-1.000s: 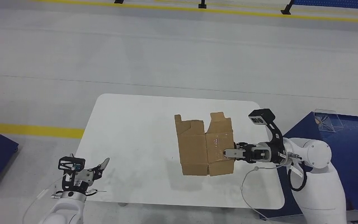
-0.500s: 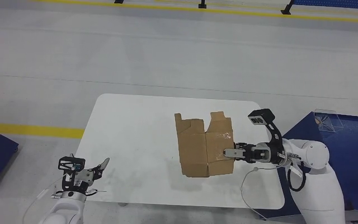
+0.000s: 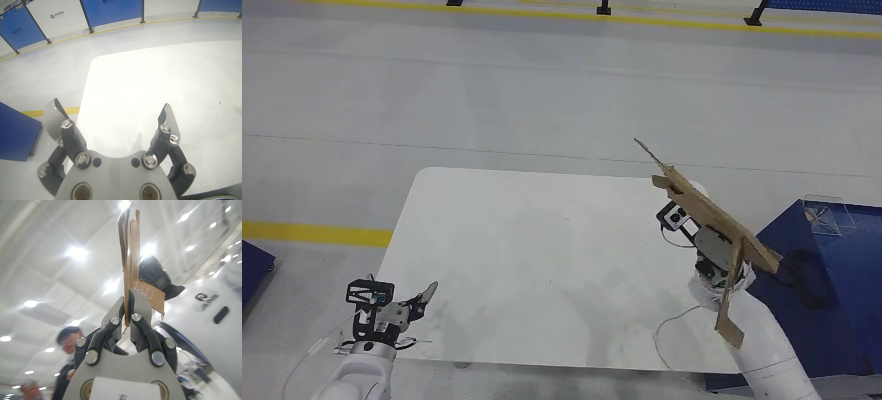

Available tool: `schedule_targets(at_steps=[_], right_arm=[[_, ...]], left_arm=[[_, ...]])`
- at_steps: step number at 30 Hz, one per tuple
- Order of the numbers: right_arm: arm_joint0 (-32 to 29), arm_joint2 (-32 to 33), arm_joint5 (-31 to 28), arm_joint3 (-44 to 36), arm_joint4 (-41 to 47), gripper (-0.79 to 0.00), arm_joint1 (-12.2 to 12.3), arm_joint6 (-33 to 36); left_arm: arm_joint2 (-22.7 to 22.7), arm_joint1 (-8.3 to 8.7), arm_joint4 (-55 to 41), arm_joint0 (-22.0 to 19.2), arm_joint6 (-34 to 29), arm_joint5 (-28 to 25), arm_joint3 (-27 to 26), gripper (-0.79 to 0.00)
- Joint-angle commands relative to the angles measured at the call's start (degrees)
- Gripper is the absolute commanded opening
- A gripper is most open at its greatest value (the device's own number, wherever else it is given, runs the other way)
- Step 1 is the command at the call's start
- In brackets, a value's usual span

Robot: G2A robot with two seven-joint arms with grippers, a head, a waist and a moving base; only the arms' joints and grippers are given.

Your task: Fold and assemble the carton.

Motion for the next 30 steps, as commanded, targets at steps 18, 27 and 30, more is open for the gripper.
schedule_targets(at_steps=[18,27,30], right_arm=[[1.0,-5.9,-2.4,1.0,5.2,-0.785,-0.1,-1.1],[-2.9,-6.3,5.8,-5.3,19.5,-0.785,-0.6,-9.3],[-5.4,-6.6,13.6,-8.7,29.4,-0.785,-0.7,-17.1]], left_arm=[[0.0,0.00,0.0,0.0,0.0,0.0,0.0,0.000],[0.0,0.00,0.0,0.0,0.0,0.0,0.0,0.000],[0.0,0.00,0.0,0.0,0.0,0.0,0.0,0.000]])
